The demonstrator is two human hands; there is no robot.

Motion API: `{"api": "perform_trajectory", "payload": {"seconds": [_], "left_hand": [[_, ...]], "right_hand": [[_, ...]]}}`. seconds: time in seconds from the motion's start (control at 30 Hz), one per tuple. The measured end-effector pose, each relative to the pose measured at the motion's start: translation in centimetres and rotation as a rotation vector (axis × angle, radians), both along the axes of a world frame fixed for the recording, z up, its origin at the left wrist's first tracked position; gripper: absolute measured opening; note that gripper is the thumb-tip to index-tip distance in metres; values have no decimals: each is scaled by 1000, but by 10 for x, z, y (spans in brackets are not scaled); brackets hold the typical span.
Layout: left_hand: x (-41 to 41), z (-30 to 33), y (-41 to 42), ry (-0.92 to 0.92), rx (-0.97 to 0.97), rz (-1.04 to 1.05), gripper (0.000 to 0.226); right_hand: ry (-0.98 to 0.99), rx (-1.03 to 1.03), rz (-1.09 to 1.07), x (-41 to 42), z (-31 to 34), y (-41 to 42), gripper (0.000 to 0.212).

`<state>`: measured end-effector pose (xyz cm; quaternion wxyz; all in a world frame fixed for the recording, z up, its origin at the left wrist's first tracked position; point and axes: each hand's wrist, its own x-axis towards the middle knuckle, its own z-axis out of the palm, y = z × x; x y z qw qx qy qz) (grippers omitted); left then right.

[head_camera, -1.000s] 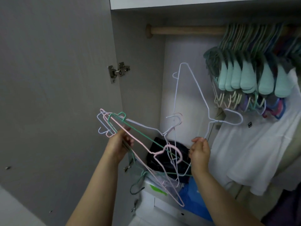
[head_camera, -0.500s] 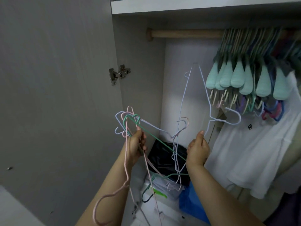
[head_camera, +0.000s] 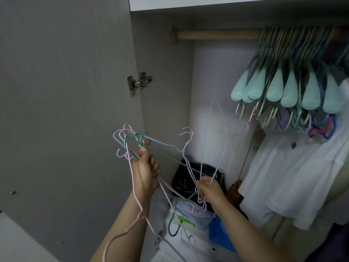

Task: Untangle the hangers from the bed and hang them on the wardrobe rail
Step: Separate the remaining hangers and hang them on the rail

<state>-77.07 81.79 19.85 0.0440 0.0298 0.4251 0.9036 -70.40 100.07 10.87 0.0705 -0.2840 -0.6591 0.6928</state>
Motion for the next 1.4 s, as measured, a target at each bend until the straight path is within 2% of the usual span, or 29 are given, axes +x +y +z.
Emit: {"api": "perform_trajectory", "payload": {"seconds": [0.07, 0.13, 0.27, 0.37, 0.53, 0.63, 0.83, 0.93, 1.07, 1.13, 1.3, 1.4], "left_hand": [[0, 1, -2, 10, 4, -9, 27], [0, 2, -4, 17, 15, -12, 27], [-2, 6, -9, 25, 45, -16, 26], [-3, 7, -13, 12, 93, -39, 26], [-7, 9, -14, -23, 104, -159, 26], [-4, 11, -9, -47, 68, -229, 27], [-4, 18, -5, -40, 61, -252, 24], [-5, 19, -6, -60, 89, -262, 25], [-8, 18, -6, -61, 78, -268, 25], [-7, 18, -5, -40, 67, -275, 25], [-5, 19, -2, 4, -12, -310, 34], [-7, 17, -5, -15, 15, -336, 30]], "right_hand": [[-68, 8, 2, -3, -3, 6, 28], [-98, 104, 39, -2, -4, 12, 32], [-57, 186, 98, 2, -8, 16, 39], [-25, 143, 98, 0, -12, 18, 39], [103, 222, 93, 6, -2, 10, 23], [136, 257, 94, 4, 1, 8, 34], [87, 221, 180, 0, 6, 7, 39], [112, 150, 161, 0, 10, 4, 36], [128, 236, 249, 6, 17, 3, 20], [132, 212, 256, 7, 18, 1, 14], [132, 98, 243, 8, 19, -3, 14], [144, 137, 260, 11, 19, -5, 14]]}}
